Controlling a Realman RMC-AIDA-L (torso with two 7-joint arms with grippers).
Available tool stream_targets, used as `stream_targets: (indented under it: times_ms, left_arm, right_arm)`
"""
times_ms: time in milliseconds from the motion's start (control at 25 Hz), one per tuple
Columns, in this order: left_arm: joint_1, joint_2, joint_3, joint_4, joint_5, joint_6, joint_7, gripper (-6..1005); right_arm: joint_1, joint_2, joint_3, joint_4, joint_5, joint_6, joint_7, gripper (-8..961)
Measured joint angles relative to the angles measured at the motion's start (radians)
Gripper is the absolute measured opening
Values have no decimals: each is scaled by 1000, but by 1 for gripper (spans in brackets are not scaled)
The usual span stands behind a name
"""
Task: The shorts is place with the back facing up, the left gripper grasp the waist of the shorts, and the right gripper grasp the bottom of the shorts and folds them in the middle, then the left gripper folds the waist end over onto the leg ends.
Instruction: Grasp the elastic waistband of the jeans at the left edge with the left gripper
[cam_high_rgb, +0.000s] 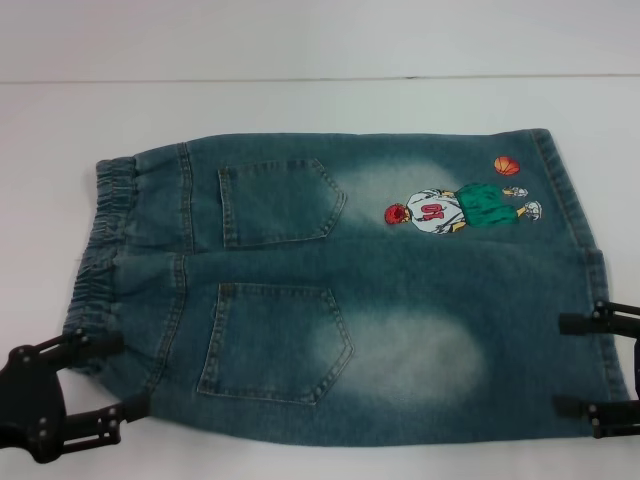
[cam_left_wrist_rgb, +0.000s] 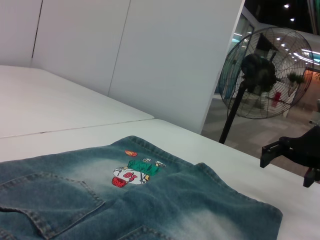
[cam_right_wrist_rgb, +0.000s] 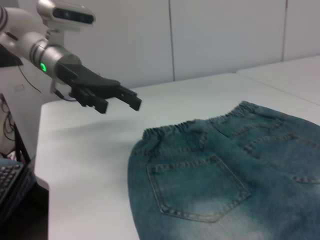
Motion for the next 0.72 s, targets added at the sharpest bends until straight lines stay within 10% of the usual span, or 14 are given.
stream_targets:
  times_ms: [720]
  left_arm:
    - [0, -15, 6, 123, 2, -68, -147, 840]
  right_arm:
    - [4, 0, 3, -11, -39, 25, 1, 914]
